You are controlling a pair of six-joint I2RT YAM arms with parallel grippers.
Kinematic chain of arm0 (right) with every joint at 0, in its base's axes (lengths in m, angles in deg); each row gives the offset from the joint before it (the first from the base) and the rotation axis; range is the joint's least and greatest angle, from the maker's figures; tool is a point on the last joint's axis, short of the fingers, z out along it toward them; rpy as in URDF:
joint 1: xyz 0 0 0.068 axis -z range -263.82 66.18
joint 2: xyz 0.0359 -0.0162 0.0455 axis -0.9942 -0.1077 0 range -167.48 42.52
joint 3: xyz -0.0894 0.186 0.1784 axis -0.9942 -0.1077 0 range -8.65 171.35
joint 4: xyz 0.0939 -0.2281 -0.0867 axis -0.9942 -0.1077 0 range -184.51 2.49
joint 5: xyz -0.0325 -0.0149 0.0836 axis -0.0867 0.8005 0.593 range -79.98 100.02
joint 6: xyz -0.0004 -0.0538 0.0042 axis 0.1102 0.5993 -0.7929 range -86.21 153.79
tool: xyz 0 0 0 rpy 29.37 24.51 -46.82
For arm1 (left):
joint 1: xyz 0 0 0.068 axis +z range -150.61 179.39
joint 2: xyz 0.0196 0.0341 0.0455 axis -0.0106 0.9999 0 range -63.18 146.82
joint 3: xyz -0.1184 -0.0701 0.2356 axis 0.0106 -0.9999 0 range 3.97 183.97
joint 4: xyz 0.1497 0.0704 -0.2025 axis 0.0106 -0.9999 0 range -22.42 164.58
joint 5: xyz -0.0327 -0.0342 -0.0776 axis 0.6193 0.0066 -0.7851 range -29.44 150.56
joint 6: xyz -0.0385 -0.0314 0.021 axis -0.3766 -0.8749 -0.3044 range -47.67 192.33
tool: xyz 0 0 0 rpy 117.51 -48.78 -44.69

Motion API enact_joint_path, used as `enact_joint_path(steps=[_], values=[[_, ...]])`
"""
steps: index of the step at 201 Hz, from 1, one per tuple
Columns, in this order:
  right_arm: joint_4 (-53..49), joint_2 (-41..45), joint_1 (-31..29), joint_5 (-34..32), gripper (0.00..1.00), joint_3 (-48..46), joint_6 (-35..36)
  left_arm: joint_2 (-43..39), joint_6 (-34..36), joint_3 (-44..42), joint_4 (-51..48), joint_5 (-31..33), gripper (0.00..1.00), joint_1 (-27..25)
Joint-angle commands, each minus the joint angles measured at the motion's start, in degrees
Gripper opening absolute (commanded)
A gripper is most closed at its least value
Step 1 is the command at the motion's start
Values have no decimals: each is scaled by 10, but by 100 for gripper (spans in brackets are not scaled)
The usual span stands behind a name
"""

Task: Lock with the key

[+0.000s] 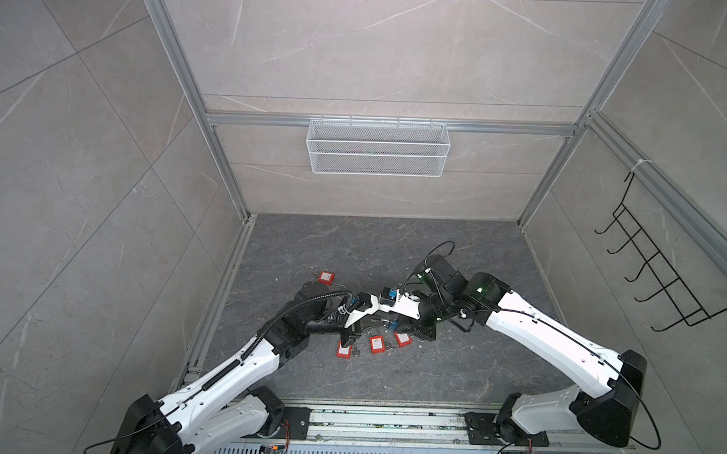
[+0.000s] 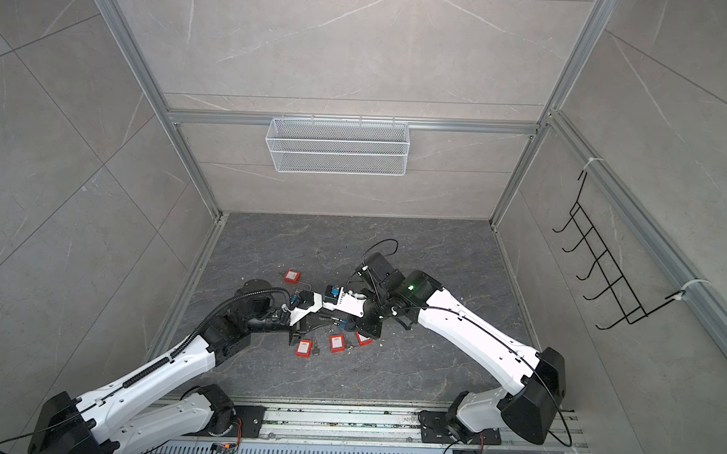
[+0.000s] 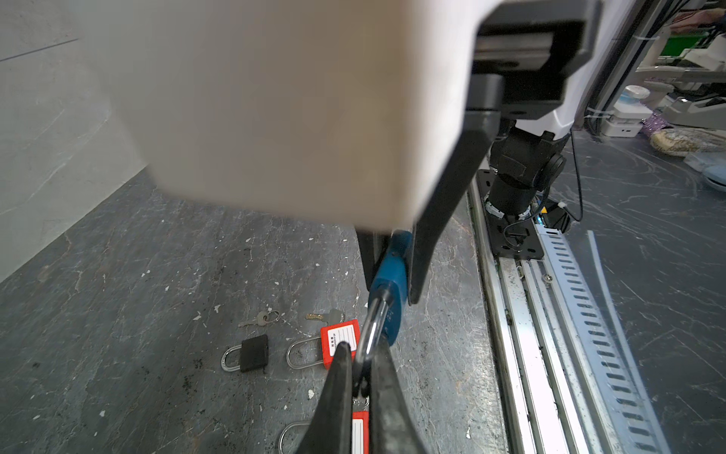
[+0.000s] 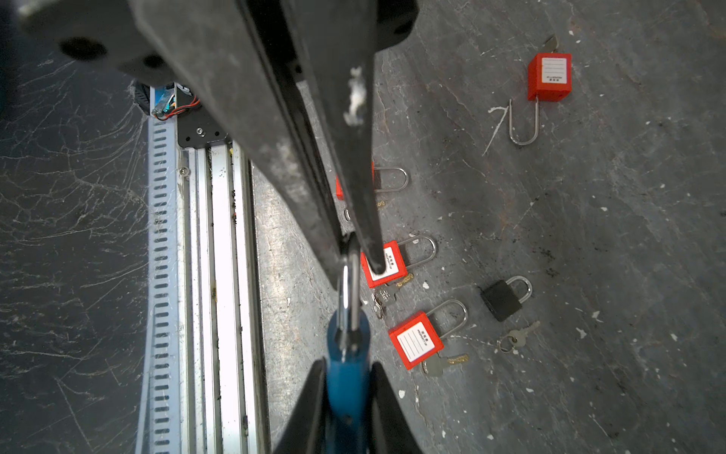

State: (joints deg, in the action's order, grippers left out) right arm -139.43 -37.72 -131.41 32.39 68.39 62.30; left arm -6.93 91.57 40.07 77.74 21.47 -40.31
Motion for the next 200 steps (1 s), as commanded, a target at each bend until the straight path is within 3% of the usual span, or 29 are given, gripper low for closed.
enact_joint_path(steps=[1, 50, 133, 200], values=[[290, -2, -14, 79, 0, 24, -27, 18, -22, -9, 67, -83, 0, -57], [303, -7, -14, 45, 0, 13, 2, 26, -66, -6, 90, -125, 0, -58], [345, -23, -14, 94, 0, 24, 1, 64, -91, -10, 133, -140, 0, -83], [194, -30, -6, 87, 0, 32, 60, 6, -46, 17, 28, -126, 0, -60]])
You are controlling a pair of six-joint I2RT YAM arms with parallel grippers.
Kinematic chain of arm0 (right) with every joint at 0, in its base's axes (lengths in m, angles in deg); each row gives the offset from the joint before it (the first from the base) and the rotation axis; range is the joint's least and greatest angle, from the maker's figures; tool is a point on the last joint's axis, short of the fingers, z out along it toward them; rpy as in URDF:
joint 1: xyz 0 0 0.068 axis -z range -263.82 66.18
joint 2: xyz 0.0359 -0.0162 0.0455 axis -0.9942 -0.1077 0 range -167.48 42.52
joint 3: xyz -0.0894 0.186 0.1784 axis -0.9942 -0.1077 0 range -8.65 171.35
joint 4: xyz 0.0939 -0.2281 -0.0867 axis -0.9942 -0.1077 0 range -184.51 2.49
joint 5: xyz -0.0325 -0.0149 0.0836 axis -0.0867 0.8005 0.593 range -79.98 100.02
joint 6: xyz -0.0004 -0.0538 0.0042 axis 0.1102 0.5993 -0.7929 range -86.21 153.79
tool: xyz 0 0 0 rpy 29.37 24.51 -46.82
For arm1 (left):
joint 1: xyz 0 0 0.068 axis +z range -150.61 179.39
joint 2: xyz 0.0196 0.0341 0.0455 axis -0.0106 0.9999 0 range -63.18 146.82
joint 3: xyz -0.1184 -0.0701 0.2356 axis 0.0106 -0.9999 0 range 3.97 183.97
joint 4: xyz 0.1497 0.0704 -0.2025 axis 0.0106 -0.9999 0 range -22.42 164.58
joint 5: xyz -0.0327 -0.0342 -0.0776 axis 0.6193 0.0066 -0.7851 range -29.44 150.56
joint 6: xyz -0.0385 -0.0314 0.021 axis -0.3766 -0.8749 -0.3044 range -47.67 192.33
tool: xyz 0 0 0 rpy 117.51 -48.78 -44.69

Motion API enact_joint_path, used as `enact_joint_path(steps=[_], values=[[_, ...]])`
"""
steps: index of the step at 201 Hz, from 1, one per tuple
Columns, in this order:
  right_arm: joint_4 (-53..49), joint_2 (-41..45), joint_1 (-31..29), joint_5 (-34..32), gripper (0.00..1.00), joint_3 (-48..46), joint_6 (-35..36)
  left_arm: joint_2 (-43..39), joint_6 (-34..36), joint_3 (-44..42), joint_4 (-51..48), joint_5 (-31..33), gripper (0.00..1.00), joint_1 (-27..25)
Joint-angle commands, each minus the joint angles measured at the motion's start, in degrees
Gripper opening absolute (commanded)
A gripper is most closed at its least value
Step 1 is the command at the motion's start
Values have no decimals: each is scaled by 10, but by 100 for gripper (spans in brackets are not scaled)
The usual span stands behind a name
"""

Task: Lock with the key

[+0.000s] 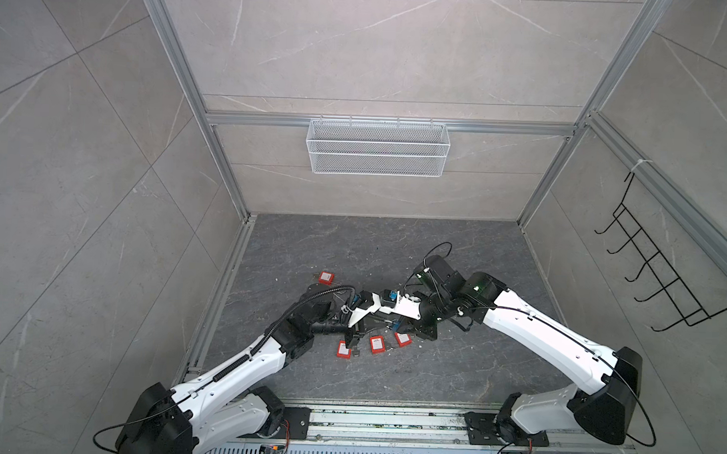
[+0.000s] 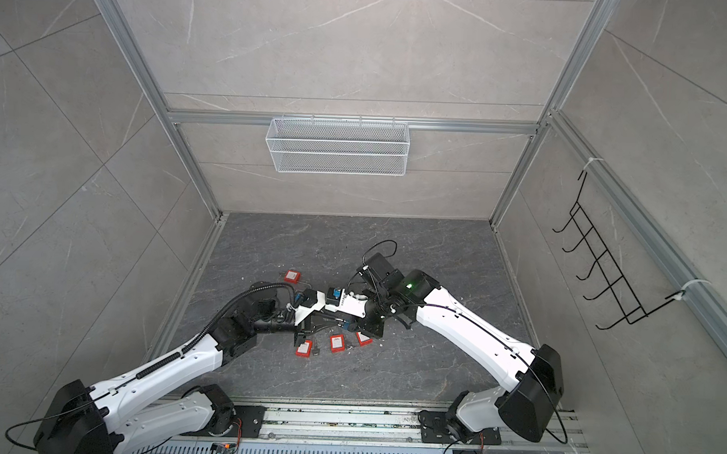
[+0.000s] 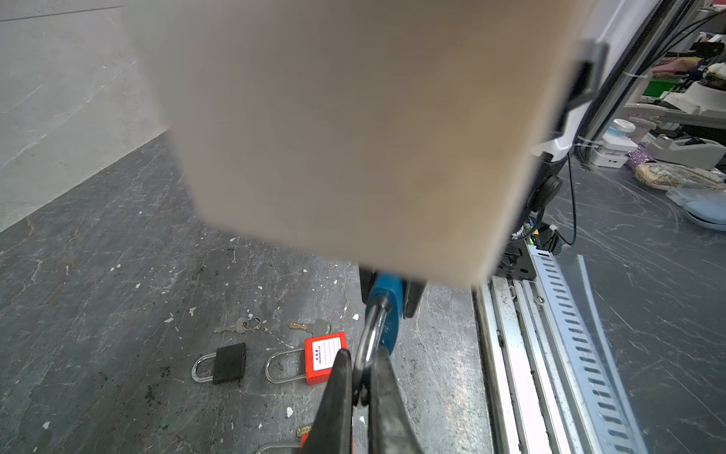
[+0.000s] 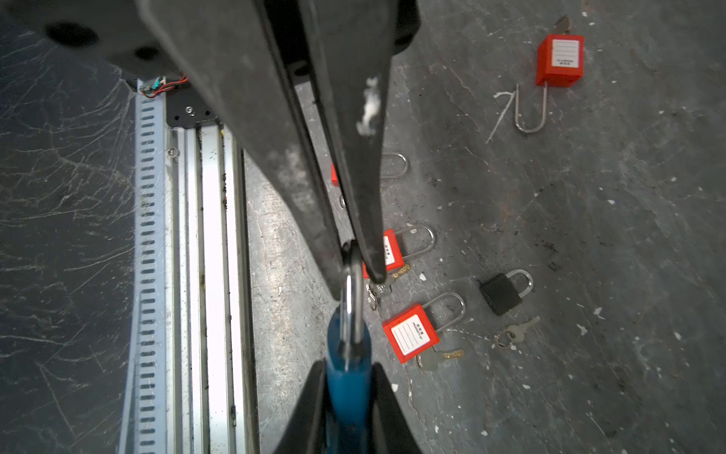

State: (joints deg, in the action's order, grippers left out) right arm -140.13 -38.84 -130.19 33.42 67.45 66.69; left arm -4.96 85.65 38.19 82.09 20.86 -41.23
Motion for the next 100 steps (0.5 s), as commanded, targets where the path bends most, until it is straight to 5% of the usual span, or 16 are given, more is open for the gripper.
enact_joint_path(steps=[1, 38, 74, 100], values=[[200, -18, -18, 77, 0, 40, 15, -14, 12, 36, -16, -120, 0, -49], [204, 17, 6, 58, 5, -14, -5, -41, -11, 45, -22, -138, 0, 6], [169, 46, 18, 41, 33, -38, -4, -44, -31, 52, -12, -156, 0, 52], [143, 69, 23, 29, 42, -54, -11, -44, -46, 56, 9, -166, 0, 73]])
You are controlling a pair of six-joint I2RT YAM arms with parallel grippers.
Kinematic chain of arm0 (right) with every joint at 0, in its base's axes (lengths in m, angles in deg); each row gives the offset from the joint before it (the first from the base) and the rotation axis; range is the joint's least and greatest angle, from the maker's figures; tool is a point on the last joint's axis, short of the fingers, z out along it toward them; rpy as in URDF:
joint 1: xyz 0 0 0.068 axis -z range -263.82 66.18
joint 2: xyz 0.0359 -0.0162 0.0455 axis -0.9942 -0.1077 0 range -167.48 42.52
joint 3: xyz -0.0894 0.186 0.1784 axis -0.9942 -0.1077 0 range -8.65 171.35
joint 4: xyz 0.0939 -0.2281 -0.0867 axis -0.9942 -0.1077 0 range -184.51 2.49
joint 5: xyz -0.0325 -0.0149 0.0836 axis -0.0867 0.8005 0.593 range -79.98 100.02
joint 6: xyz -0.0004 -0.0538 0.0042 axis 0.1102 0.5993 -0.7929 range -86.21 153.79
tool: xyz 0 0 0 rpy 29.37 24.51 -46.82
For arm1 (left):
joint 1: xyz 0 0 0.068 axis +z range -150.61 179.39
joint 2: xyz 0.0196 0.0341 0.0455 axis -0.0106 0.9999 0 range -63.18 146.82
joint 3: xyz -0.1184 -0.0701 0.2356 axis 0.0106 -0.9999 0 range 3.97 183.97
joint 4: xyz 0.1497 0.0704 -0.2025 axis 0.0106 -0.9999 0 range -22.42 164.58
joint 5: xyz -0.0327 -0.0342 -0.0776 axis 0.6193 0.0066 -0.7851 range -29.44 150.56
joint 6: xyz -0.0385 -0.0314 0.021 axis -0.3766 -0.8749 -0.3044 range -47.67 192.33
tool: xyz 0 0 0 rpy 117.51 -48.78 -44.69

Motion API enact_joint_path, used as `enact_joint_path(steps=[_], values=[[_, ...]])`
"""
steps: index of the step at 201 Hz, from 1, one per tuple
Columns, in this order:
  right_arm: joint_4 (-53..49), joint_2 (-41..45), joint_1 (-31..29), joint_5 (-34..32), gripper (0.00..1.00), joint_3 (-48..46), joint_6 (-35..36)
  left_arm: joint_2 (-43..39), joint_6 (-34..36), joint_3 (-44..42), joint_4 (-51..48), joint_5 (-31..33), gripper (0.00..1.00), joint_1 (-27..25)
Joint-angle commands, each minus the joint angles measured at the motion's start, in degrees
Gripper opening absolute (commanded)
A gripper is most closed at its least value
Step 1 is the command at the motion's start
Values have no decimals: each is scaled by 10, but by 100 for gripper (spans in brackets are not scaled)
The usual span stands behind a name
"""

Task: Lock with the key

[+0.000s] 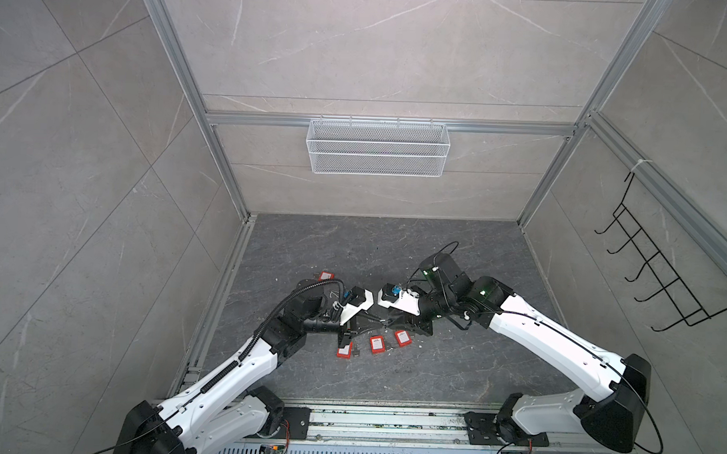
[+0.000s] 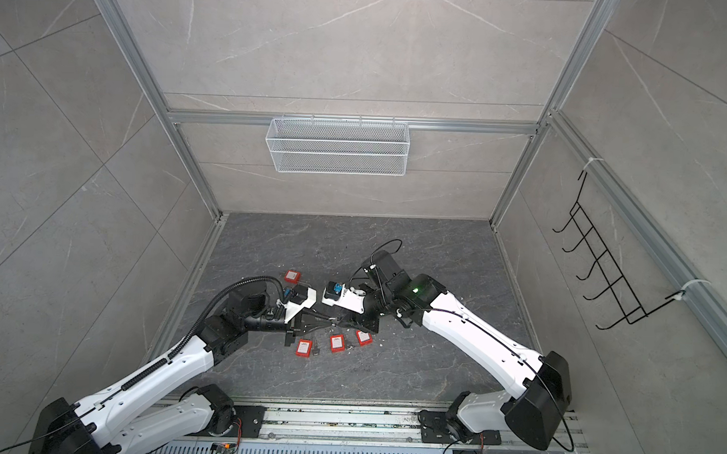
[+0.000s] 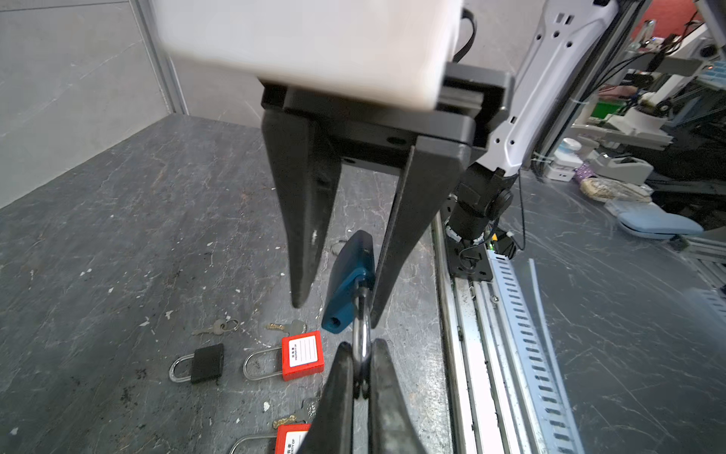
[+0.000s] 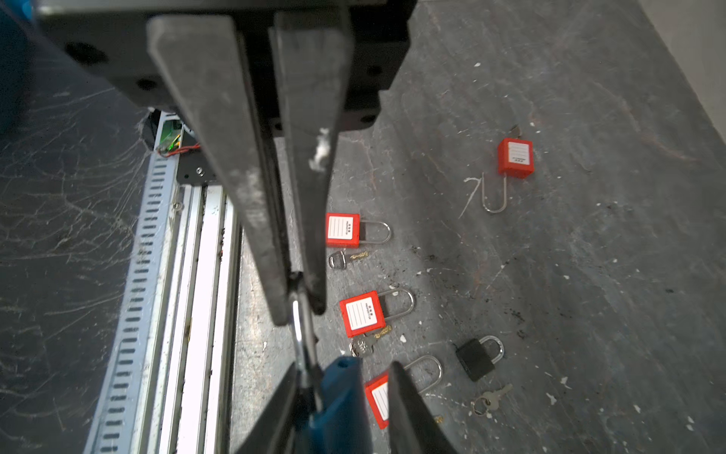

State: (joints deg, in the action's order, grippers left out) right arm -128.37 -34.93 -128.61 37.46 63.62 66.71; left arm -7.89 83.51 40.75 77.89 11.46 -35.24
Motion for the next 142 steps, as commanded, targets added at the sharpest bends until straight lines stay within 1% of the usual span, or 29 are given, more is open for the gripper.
enact_joint_path(steps=[1, 27, 47, 59, 71, 97, 142], values=[[24, 31, 7, -12, 42, -17, -12, -15, -25, 30, 51, -72, 0, 13], [29, 75, 20, -17, 45, -56, -32, -17, -29, 37, 60, -75, 0, 14], [47, 114, 24, -15, 55, -79, -54, -17, -28, 37, 62, -73, 0, 14], [50, 131, 25, -5, 58, -83, -61, -17, -28, 37, 63, -76, 0, 14], [43, 135, 25, 2, 58, -83, -62, -18, -32, 37, 68, -78, 0, 14], [41, 127, 25, 7, 54, -86, -58, -18, -43, 36, 83, -84, 0, 14], [52, 101, 25, 31, 45, -71, -64, -21, -50, 37, 87, -86, 0, 14]])
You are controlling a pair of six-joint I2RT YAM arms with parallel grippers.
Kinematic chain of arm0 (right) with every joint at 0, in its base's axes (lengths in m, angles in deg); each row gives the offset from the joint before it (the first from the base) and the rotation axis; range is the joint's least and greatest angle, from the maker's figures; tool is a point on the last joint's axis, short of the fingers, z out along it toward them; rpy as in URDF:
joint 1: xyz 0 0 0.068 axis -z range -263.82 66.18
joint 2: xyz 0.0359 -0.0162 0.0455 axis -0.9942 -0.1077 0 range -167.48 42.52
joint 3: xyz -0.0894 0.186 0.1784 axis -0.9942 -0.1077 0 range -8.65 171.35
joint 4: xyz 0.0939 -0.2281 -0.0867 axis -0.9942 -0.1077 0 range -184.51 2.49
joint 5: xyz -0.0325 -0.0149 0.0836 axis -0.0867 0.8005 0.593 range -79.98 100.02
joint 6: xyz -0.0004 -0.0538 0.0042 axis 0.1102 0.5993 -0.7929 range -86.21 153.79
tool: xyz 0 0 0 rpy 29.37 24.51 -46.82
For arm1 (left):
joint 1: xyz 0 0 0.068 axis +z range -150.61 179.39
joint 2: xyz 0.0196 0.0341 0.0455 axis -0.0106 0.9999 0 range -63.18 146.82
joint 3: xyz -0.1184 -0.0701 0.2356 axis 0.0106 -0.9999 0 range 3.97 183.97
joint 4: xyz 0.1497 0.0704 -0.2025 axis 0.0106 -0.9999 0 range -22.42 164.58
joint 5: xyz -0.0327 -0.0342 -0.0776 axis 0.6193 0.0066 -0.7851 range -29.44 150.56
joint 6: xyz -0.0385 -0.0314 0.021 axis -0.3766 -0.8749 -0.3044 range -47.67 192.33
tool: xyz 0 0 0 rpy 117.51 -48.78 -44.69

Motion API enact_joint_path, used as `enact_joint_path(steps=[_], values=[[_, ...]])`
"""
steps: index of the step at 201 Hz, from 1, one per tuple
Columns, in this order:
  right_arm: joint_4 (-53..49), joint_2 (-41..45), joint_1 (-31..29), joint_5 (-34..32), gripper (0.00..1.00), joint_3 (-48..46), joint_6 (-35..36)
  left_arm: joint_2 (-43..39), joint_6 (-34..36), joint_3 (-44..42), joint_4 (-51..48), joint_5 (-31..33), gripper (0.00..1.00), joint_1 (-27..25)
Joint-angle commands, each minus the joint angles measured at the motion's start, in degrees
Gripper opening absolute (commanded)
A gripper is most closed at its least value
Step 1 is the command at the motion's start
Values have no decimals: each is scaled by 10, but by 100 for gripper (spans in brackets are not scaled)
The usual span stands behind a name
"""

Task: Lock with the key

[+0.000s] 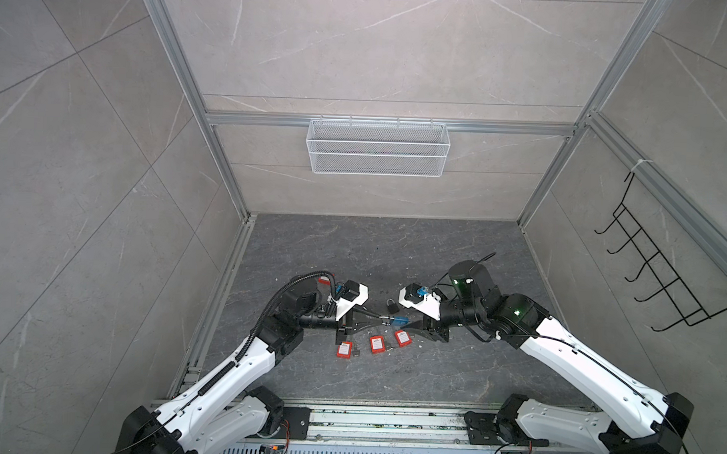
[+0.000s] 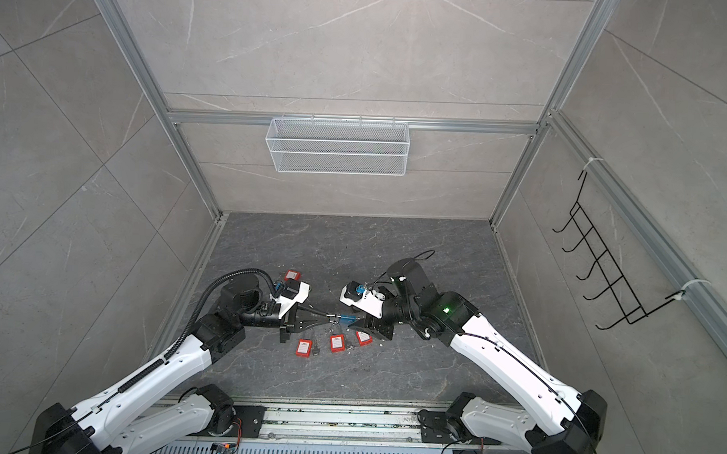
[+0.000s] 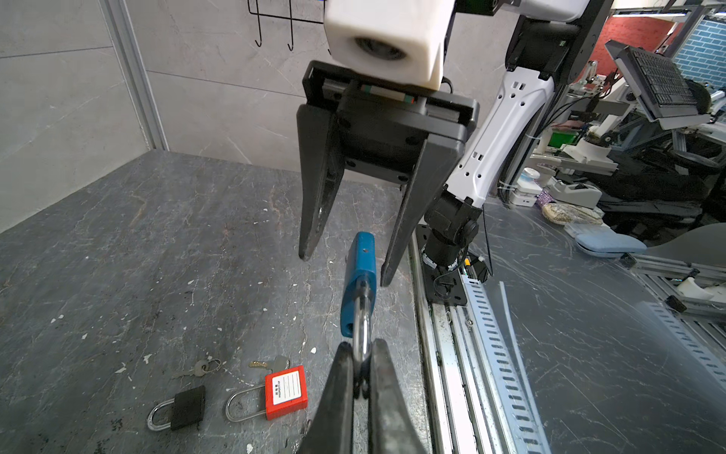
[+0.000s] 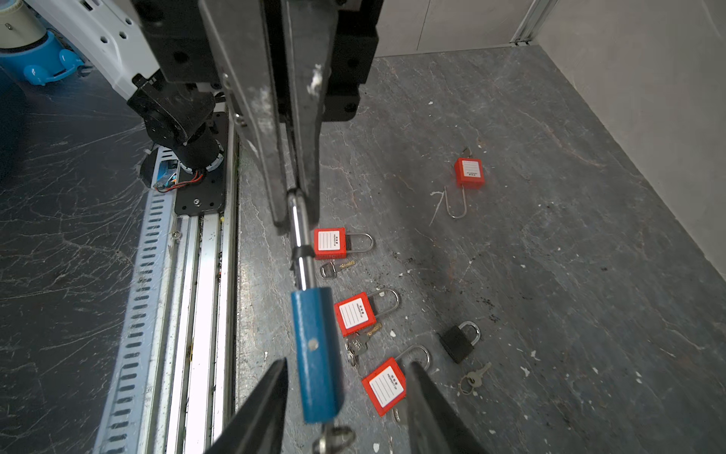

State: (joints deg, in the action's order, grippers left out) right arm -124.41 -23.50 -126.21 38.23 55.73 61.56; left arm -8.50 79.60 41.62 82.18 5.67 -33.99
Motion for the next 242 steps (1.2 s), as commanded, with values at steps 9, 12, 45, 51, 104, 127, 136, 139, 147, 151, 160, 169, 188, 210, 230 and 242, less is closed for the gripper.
enact_joint_path(steps=[9, 12, 45, 51, 104, 127, 136, 139, 147, 151, 160, 169, 188, 210, 230, 242], values=[[15, -14, 1, 28, 42, 10, -14, -15, -10, 28, 43, -28, 0, 1], [16, -13, 1, 30, 41, 10, -14, -16, -9, 27, 43, -26, 0, 1], [6, -7, 1, 47, 30, 15, -18, -21, -1, 26, 37, -17, 0, 1], [3, -7, 1, 49, 27, 15, -19, -21, 1, 25, 36, -17, 0, 1], [-32, -11, 1, 90, 18, 39, -30, -19, 20, 30, 28, -13, 0, 1], [-57, -20, 1, 105, 17, 57, -33, -20, 39, 33, 11, -8, 0, -1], [-65, -24, 1, 107, 17, 61, -34, -22, 47, 34, 8, -4, 0, -2], [-66, -25, 1, 108, 17, 62, -35, -23, 49, 34, 6, -4, 0, -3], [-69, -27, 1, 114, 16, 65, -36, -24, 56, 34, 4, -1, 0, -4], [-69, -28, 1, 116, 16, 65, -37, -25, 60, 34, 2, 1, 0, -7], [-67, -30, 1, 121, 15, 66, -41, -26, 67, 34, 0, 6, 0, -10], [-65, -32, 1, 126, 13, 67, -44, -26, 74, 34, -1, 12, 0, -16], [-59, -38, 1, 129, 10, 70, -48, -25, 84, 32, -2, 24, 0, -29], [-47, -44, 0, 135, 8, 72, -52, -23, 86, 29, 7, 36, 0, -46], [-30, -47, 0, 134, 6, 73, -52, -19, 71, 21, 30, 41, 0, -57], [-16, -49, 0, 119, 7, 75, -51, -14, 55, 15, 46, 40, 0, -63]])
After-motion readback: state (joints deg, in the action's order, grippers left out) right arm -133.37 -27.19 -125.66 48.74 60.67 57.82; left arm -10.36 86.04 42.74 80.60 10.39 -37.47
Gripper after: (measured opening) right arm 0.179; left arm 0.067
